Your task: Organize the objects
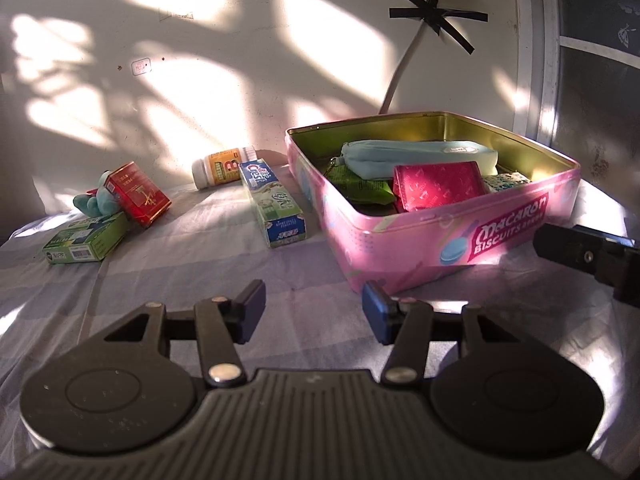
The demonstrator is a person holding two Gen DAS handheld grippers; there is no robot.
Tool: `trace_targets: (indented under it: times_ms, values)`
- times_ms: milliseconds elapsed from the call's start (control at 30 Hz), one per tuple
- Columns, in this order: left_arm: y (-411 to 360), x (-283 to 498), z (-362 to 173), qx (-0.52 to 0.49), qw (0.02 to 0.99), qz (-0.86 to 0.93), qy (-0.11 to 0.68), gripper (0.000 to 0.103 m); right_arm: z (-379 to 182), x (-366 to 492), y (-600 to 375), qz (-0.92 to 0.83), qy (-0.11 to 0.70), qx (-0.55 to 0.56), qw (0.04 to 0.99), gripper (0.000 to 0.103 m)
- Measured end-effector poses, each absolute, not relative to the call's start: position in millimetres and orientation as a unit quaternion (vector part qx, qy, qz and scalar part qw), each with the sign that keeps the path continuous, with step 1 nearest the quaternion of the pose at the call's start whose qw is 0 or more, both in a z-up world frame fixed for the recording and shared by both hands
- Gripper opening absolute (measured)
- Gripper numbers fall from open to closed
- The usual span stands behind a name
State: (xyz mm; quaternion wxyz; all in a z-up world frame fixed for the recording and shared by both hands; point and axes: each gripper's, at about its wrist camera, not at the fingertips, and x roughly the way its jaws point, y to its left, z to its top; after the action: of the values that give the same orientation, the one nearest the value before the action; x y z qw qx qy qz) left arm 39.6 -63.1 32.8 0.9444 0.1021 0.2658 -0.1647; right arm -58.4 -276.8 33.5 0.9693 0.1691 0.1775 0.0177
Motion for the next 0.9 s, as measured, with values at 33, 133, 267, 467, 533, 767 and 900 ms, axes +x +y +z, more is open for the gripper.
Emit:
trace_targets:
  times_ms: [33,133,267,467,533,767,900]
  values:
    - [-60.2,39.2,30.8,0.099,0.944,-0.163,0.269,0.056,32.6,-58.7,-275.0,0.019,0.18,0.169,0.969,0.06]
    - [-53.0,37.5,26.2,0.091,0.944,-0.156,0.274,0.057,32.3,-60.1,-270.1,0.021,0.183,0.167,0.969,0.06]
    - [-47.5,34.6,21.6,0.085,0.946,-0.15,0.274,0.06,34.4,-62.3,-263.2,0.022,0.18,0.159,0.97,0.062]
    - [-40.7,34.4,15.5,0.081,0.947,-0.144,0.276,0.06,30.5,-61.1,-253.2,0.023,0.189,0.15,0.97,0.063]
    - [-38.7,34.5,13.1,0.08,0.948,-0.142,0.275,0.06,28.1,-60.7,-250.3,0.023,0.192,0.148,0.97,0.063]
    - [-30.4,40.9,-0.9,0.07,0.947,-0.129,0.287,0.061,18.7,-56.8,-241.5,0.024,0.206,0.138,0.968,0.063]
    - [-26.4,43.6,-8.1,0.064,0.946,-0.125,0.292,0.061,12.5,-53.2,-237.7,0.027,0.215,0.135,0.967,0.063]
